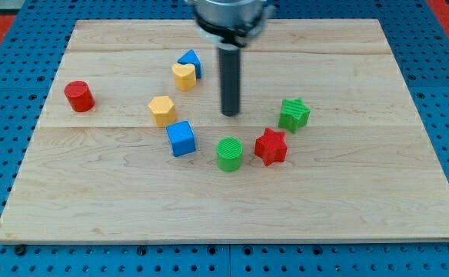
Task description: Slide red star closer to the red circle
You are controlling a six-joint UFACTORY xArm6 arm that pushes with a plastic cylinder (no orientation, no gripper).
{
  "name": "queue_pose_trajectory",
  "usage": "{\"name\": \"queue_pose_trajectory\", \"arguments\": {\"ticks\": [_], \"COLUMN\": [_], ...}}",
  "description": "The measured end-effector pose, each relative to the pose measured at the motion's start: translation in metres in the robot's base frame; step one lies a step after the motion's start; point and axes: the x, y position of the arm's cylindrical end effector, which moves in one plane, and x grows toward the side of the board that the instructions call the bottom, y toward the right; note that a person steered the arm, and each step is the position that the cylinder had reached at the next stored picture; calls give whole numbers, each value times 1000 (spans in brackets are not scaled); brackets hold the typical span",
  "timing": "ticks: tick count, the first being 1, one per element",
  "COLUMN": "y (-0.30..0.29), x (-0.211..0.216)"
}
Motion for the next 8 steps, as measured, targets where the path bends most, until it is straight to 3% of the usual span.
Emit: {"name": "queue_pose_trajectory", "arguments": {"ticks": [2,4,5,8], "y": [27,139,103,-97], "x": [62,86,116,100]}}
